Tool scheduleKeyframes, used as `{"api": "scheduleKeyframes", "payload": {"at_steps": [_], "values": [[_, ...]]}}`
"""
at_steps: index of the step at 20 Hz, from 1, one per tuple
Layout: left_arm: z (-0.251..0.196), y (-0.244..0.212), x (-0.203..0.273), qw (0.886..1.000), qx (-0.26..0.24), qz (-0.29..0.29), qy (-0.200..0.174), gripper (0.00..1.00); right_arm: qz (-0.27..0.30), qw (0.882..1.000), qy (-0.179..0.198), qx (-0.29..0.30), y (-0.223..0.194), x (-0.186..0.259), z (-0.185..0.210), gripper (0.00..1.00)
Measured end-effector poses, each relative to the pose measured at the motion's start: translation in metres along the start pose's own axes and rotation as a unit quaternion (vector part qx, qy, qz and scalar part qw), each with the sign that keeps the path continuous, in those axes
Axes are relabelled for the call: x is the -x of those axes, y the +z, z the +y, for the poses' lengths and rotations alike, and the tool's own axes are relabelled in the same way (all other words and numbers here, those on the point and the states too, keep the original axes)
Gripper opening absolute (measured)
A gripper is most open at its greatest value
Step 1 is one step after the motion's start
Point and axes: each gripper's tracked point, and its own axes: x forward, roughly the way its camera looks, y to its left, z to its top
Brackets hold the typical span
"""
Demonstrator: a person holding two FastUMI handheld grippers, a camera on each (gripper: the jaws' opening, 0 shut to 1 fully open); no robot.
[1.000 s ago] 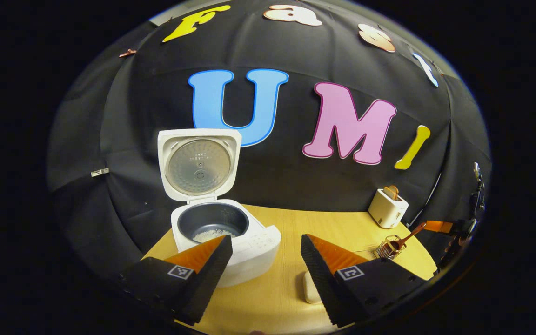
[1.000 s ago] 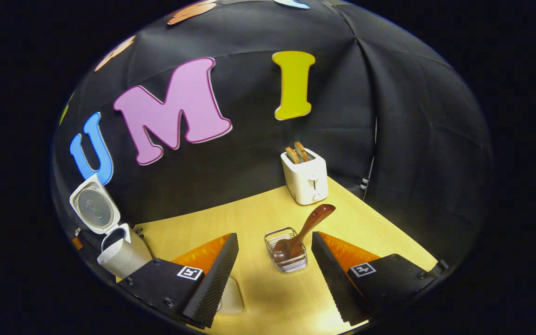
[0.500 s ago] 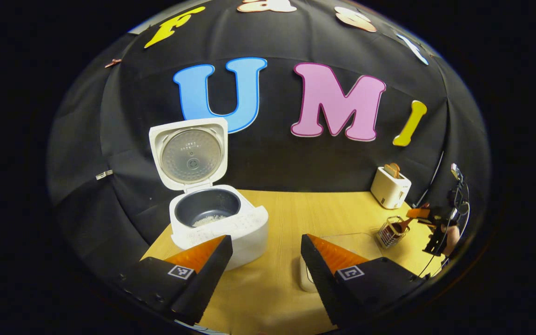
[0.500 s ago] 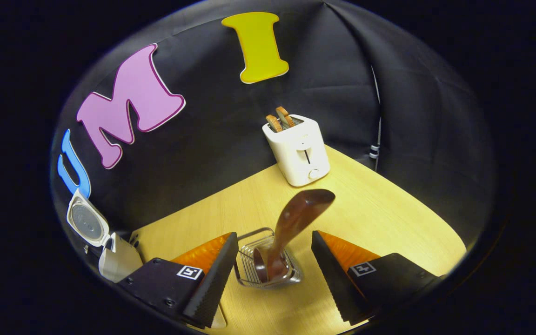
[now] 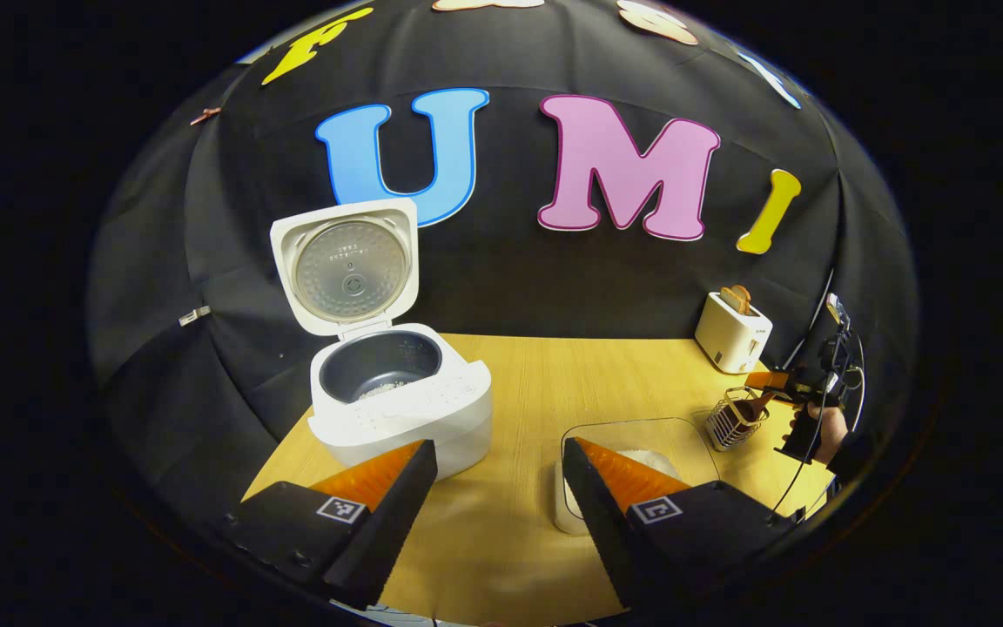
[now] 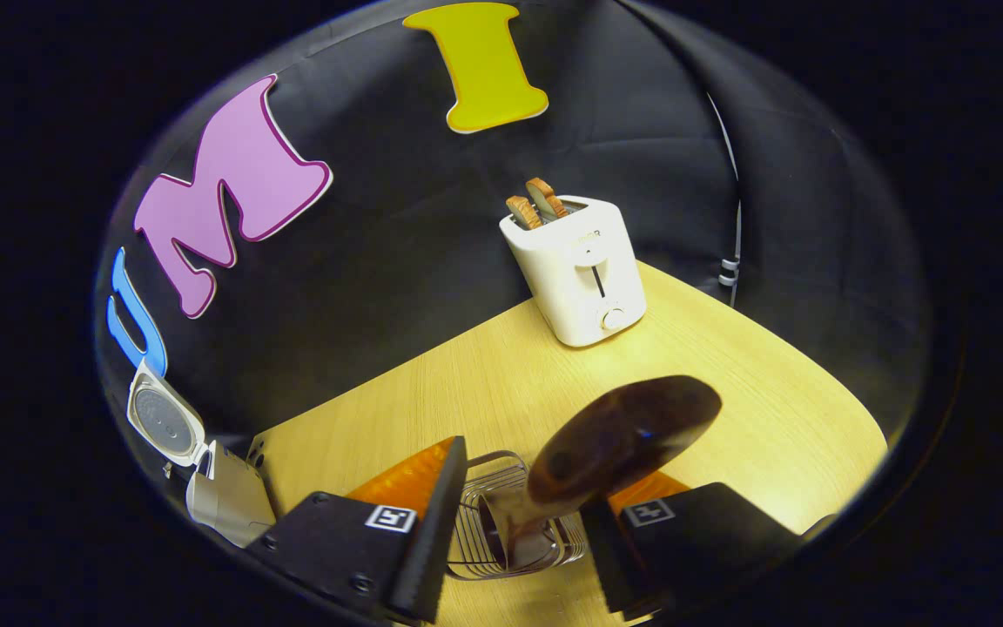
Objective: Close the left gripper, press the button to open the rice cooker; take a wooden spoon from the chopstick holder with the right hand, scoop a spoonful of rice and pour it into the rice cooker, then put the wooden spoon back into the chopstick holder.
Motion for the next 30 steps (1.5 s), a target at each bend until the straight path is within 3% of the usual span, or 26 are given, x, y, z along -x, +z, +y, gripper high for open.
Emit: {"api": "scheduleKeyframes", "payload": {"at_steps": [2,3,4,5,6,7,13,19,26,30], "values": [[0.003,-0.003,-0.001,1.000,0.004,0.003,0.005,0.95,-0.002,1.000,-0.005,-0.002,0.002,-0.002,0.002,0.32],[0.005,-0.005,-0.001,1.000,0.003,0.004,0.007,0.95,-0.005,1.000,-0.009,-0.001,0.003,0.000,0.000,0.48],[0.006,-0.005,-0.001,1.000,0.003,0.005,0.009,0.95,-0.008,1.000,-0.016,-0.001,0.006,-0.001,-0.003,0.30],[0.006,-0.007,0.000,1.000,0.003,0.007,0.010,0.95,-0.009,1.000,-0.020,0.000,0.005,-0.001,-0.004,0.48],[0.006,-0.008,0.000,1.000,0.003,0.009,0.011,0.95,-0.008,1.000,-0.015,-0.003,0.002,-0.004,-0.001,0.23],[0.007,-0.009,0.001,1.000,0.005,0.008,0.010,0.95,-0.003,1.000,-0.016,-0.002,0.002,-0.002,-0.002,0.21],[0.010,-0.009,0.005,1.000,0.008,-0.002,0.004,0.95,-0.027,0.999,-0.023,0.017,0.025,0.009,0.004,0.18],[0.025,-0.013,0.006,0.999,0.032,-0.008,0.007,0.95,-0.046,0.998,0.004,0.043,0.055,0.038,0.037,0.18],[0.054,-0.011,0.009,0.998,0.053,-0.020,-0.002,0.96,-0.080,0.992,0.038,0.087,0.080,0.099,0.112,0.18],[0.076,-0.012,0.009,0.997,0.067,-0.027,-0.007,0.96,-0.070,0.993,0.076,0.064,0.065,0.121,0.163,0.18]]}}
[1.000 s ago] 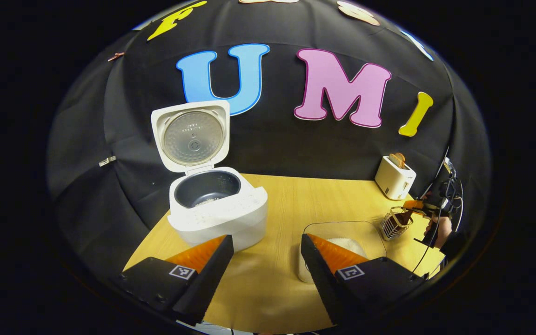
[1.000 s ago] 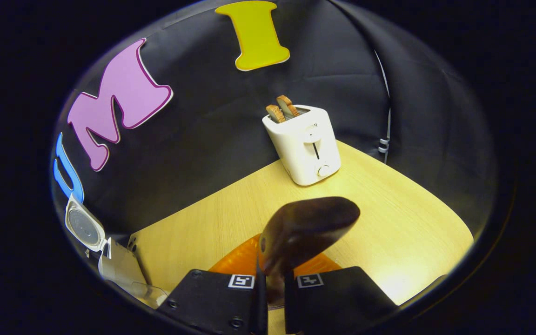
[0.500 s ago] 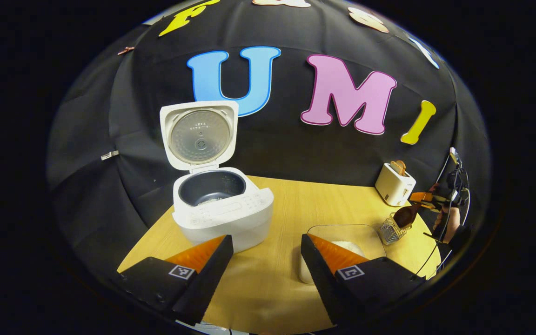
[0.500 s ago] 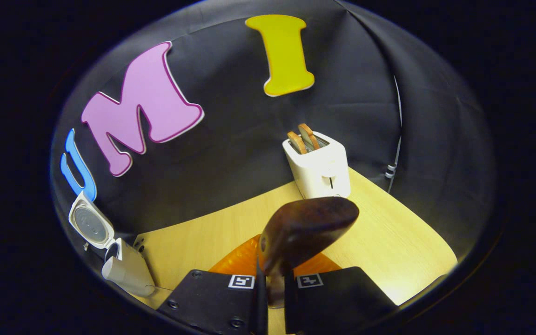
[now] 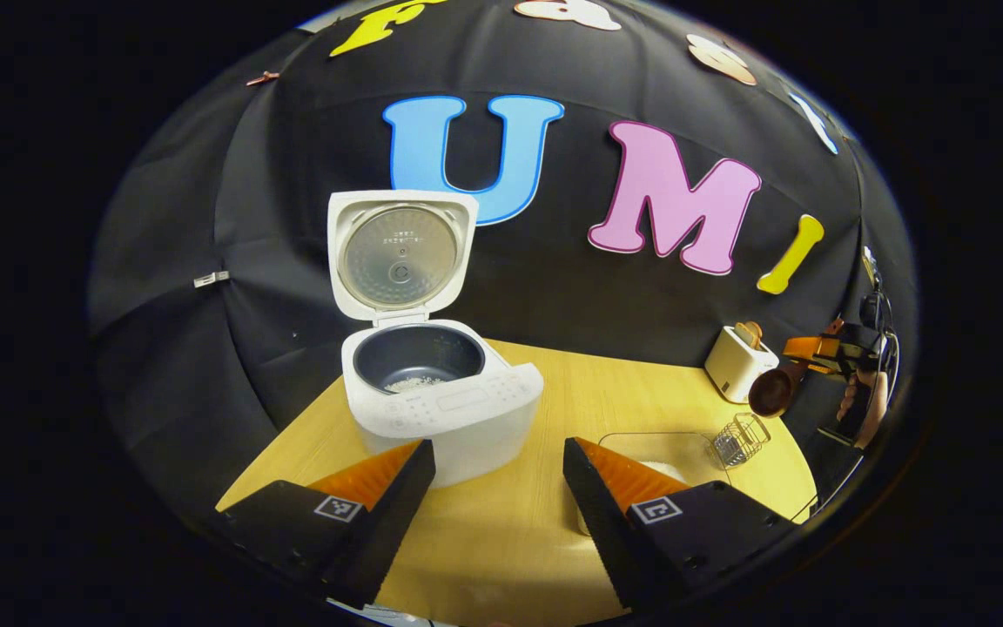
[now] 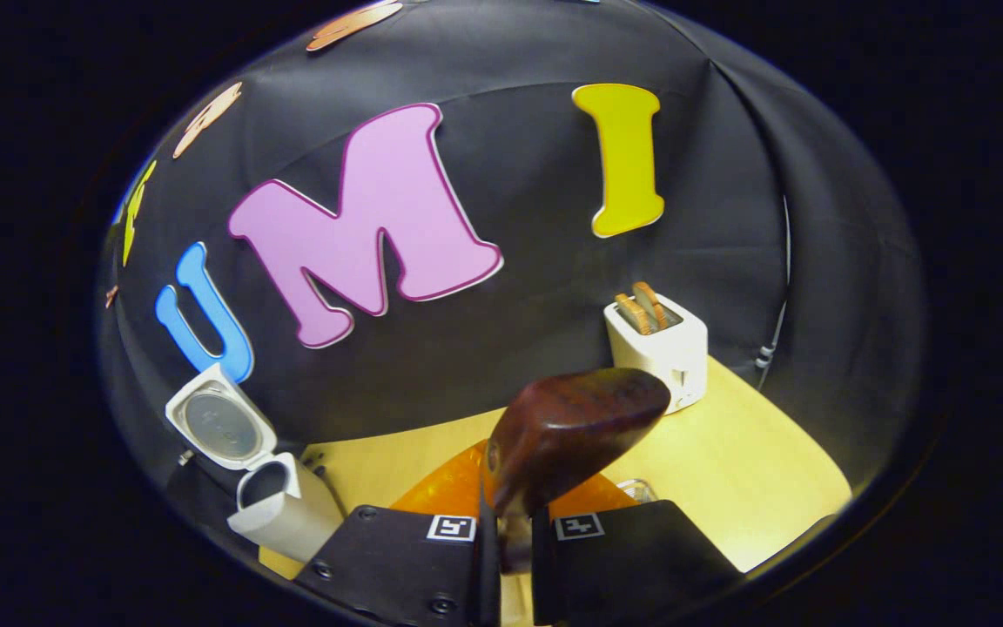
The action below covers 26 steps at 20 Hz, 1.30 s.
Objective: Close the left gripper, press the button to open the rice cooker; take a wooden spoon from the chopstick holder with the right hand, scoop a spoonful of rice and pour it into the rice cooker, then put the wooden spoon back into the chopstick holder.
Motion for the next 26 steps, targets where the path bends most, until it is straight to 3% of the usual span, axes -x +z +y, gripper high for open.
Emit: {"api": "scheduleKeyframes", "payload": {"at_steps": [8,12,17,22,26], "values": [[0.051,-0.019,0.005,1.000,0.009,0.020,0.003,0.96,0.052,0.998,0.025,0.031,-0.089,0.001,0.070,0.18],[0.077,-0.027,0.007,0.999,0.002,0.033,0.024,0.96,0.068,0.996,0.016,0.055,-0.137,-0.011,0.075,0.18],[0.082,-0.038,0.009,0.999,-0.013,0.051,0.014,0.96,0.088,0.993,-0.001,0.079,-0.190,-0.026,0.069,0.18],[0.087,-0.032,0.009,0.999,-0.031,0.038,0.016,0.96,0.082,0.989,0.005,0.126,-0.211,-0.030,0.081,0.18],[0.088,-0.029,0.016,0.999,-0.033,0.028,0.006,0.96,0.102,0.990,0.003,0.101,-0.228,-0.027,0.093,0.18]]}}
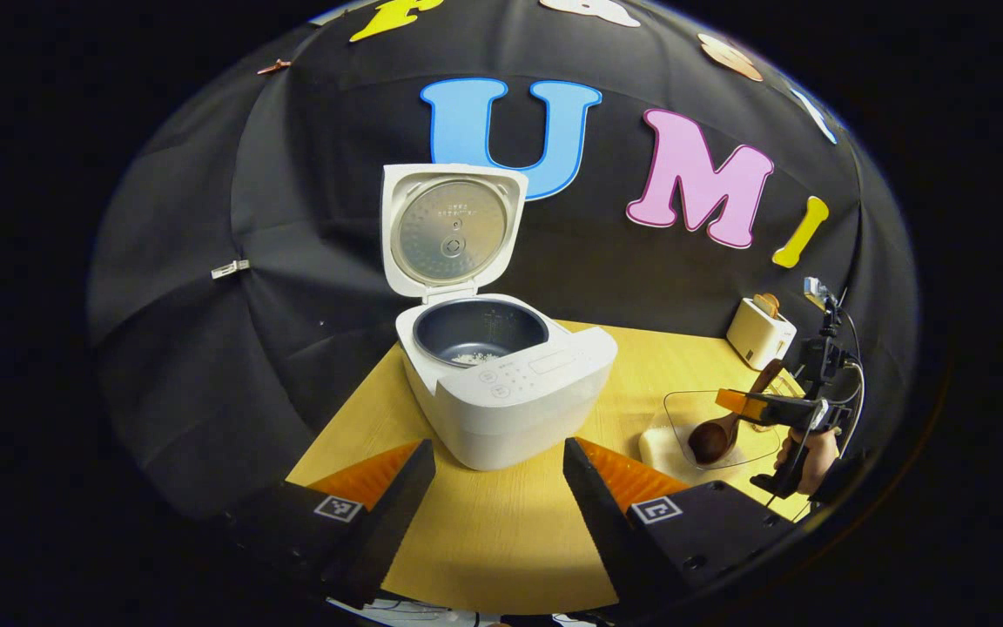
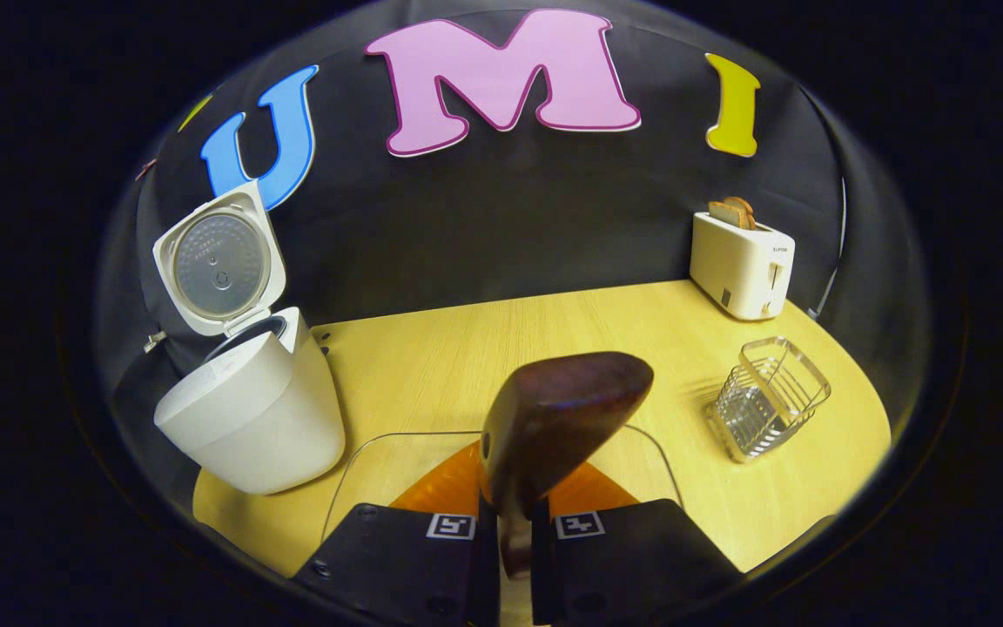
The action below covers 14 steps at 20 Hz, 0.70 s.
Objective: Close the left gripper, press the button to open the rice cooker; take a wooden spoon from the chopstick holder with the right hand, scoop a spoonful of rice and pour it into the rice cooker, then put the wooden spoon back into the chopstick holder.
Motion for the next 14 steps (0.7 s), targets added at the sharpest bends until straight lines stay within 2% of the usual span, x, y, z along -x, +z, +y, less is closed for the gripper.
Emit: {"api": "scheduleKeyframes", "payload": {"at_steps": [6,10,14], "values": [[0.008,-0.004,0.015,1.000,0.021,-0.005,-0.004,0.96,0.042,0.999,0.029,-0.007,-0.020,0.012,0.041,0.18],[0.018,-0.005,0.019,0.999,0.035,-0.009,-0.001,0.96,0.056,0.996,0.035,-0.055,-0.026,0.021,0.060,0.19],[0.030,-0.001,0.019,0.999,0.043,-0.017,0.008,0.96,0.077,0.989,0.025,-0.122,-0.025,0.026,0.054,0.19]]}}
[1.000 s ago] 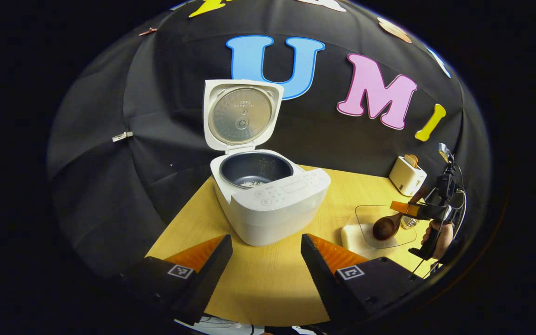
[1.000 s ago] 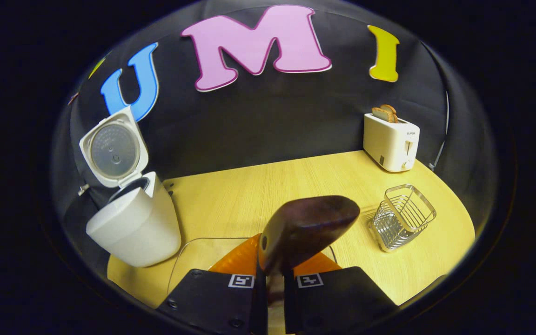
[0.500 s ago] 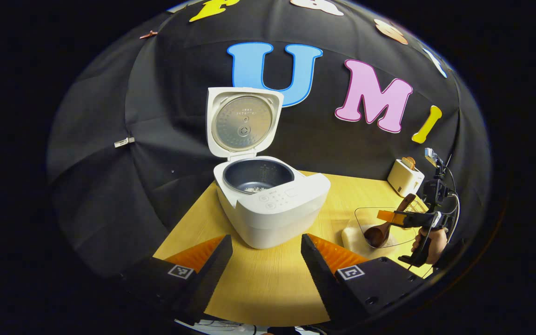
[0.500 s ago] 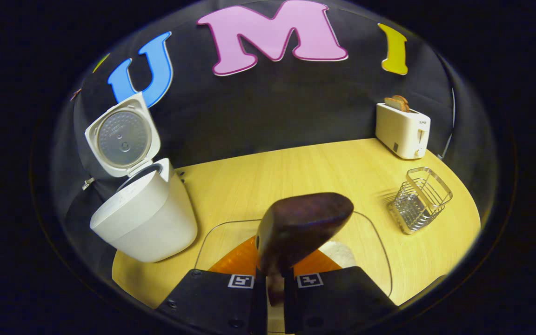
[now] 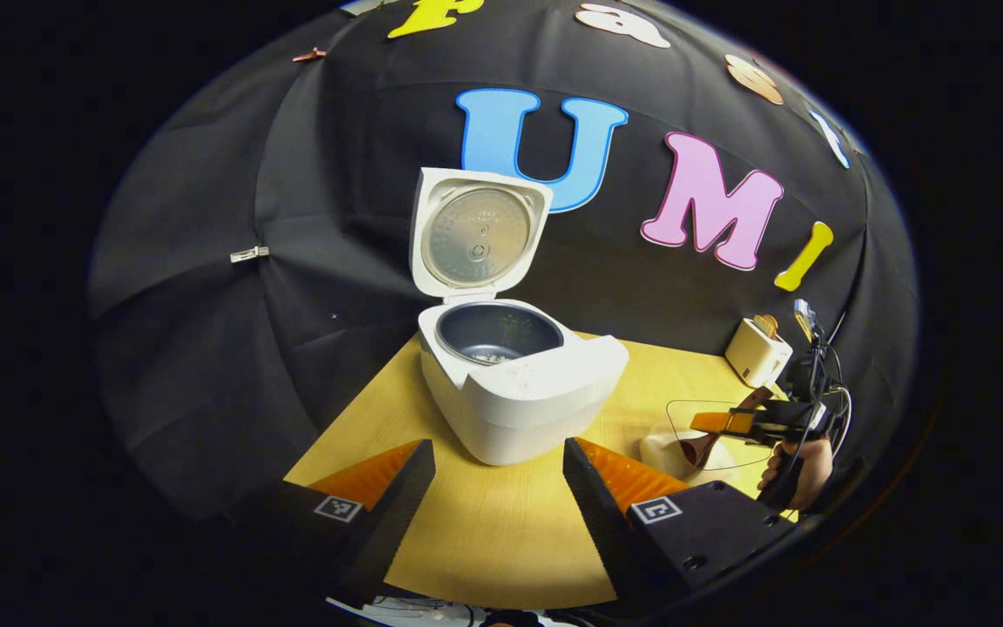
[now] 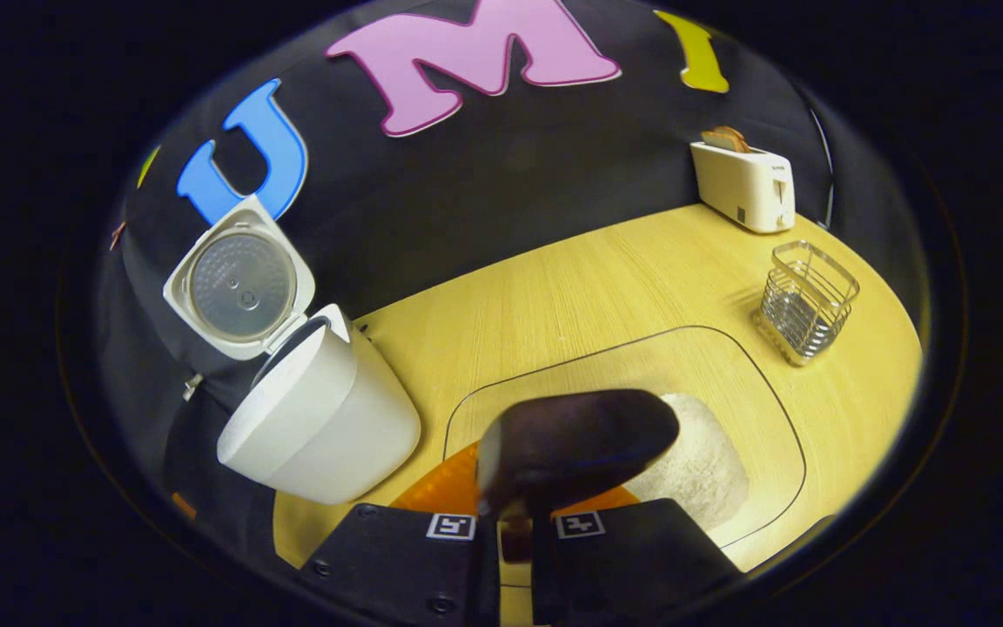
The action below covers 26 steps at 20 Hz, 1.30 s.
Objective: Close the left gripper, press the button to open the rice cooker; take a wooden spoon from the chopstick holder with the right hand, scoop a spoonful of rice and pour it into the rice cooker, then put the wooden spoon back into the chopstick holder.
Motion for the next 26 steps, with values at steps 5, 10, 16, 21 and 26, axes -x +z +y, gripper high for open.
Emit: {"api": "scheduleKeyframes", "payload": {"at_steps": [5,10,16,21,26], "values": [[0.004,0.002,-0.001,1.000,0.008,-0.003,-0.002,0.95,0.003,0.994,-0.001,-0.112,0.014,0.016,-0.020,0.18],[0.006,0.005,-0.005,1.000,0.007,-0.007,-0.004,0.96,0.003,0.984,-0.008,-0.176,0.021,0.025,-0.037,0.18],[0.004,0.002,-0.003,1.000,0.004,-0.006,-0.012,0.96,-0.027,0.979,-0.007,-0.204,0.054,0.040,-0.043,0.18],[0.002,0.000,-0.003,1.000,0.009,-0.005,-0.019,0.96,-0.045,0.960,0.020,-0.276,0.081,0.060,-0.029,0.18],[0.000,-0.001,-0.009,0.999,0.009,-0.003,-0.030,0.96,-0.054,0.952,0.043,-0.298,0.102,0.074,-0.011,0.18]]}}
